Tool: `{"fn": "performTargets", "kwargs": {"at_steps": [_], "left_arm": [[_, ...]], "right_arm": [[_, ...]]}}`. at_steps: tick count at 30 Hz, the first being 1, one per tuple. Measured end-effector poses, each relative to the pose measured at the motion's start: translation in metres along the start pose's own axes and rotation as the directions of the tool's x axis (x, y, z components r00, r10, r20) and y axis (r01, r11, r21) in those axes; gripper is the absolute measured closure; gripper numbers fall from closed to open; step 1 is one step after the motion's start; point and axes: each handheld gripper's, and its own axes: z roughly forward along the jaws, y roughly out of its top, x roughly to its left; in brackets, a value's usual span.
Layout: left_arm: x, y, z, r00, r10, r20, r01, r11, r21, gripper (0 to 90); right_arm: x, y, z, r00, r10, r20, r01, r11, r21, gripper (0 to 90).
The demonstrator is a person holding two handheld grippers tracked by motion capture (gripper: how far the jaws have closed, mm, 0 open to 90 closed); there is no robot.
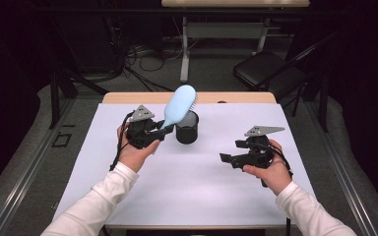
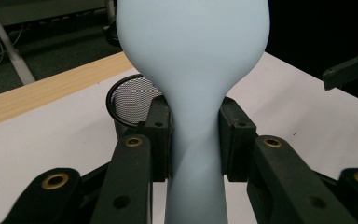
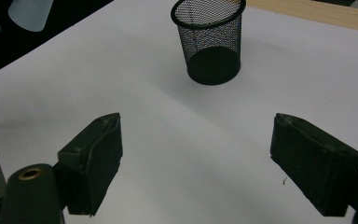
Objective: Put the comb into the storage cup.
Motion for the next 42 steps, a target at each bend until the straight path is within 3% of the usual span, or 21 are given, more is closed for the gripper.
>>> {"fn": "performTargets", "kwargs": {"at_steps": [13,22,37,42], "left_arm": [[-0.001,0.001,0.000,1.0000,-0.003,0.001,0.003,1.0000,-0.008,69.2],[-0.001,0.002,0.002,0.9999,-0.014,0.006,0.014,0.9996,-0.025,69.2],[0.002,0.003,0.006,0.9998,-0.020,-0.006,0.020,0.9991,-0.037,69.1],[0.001,0.004,0.010,0.9999,-0.012,-0.007,0.012,0.9989,-0.044,69.2]], "right_arm": [[0.000,0.026,0.003,1.0000,-0.001,-0.002,0.001,1.000,0.011,17.7],[0.001,0.048,0.015,0.9996,-0.025,0.009,0.024,0.999,0.036,17.9],[0.005,0.076,0.032,0.9998,-0.020,-0.005,0.020,0.998,0.054,17.9],[0.009,0.088,0.038,0.9995,-0.006,-0.031,0.008,0.998,0.058,18.0]]}}
